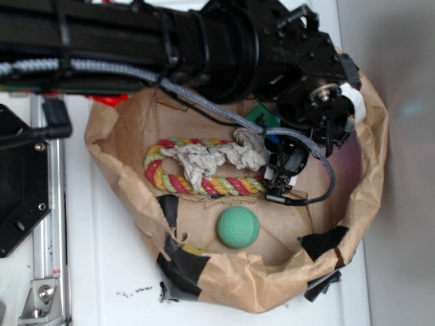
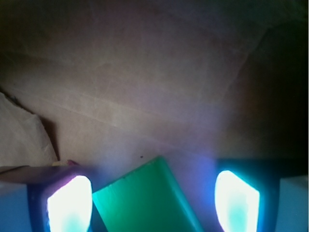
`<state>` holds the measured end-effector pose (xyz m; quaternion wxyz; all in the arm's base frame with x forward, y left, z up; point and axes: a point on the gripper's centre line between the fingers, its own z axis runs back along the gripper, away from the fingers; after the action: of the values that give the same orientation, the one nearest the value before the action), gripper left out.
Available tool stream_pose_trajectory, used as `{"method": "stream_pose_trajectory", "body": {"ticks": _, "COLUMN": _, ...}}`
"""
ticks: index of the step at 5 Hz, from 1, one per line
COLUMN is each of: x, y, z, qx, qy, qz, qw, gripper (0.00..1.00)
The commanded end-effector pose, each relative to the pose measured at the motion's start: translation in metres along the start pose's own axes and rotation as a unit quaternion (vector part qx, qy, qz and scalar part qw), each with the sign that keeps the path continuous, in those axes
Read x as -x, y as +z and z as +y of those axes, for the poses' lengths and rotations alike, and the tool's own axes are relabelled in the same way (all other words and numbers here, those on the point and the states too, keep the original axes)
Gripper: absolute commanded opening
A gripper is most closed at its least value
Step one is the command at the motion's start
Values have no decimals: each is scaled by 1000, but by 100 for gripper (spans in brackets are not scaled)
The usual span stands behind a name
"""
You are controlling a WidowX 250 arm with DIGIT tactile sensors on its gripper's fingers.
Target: Grab the green block.
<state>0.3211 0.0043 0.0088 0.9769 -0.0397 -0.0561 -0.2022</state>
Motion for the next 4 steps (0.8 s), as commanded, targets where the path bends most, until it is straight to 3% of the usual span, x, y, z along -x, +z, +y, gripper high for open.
{"method": "stream_pose_trajectory", "body": {"ticks": 1, "x": 17, "y": -6, "z": -12, "qx": -9, "qy": -20, "qz": 5, "qw": 1000, "gripper": 0}}
{"method": "stream_pose_trajectory", "body": {"ticks": 2, "x": 21, "y": 3, "z": -11, "qx": -8, "qy": -14, "qz": -4, "qw": 1000, "gripper": 0}}
{"method": "stream_pose_trajectory", "body": {"ticks": 4, "x": -1, "y": 68, "z": -12, "qx": -3, "qy": 25, "qz": -39, "qw": 999, "gripper": 0}}
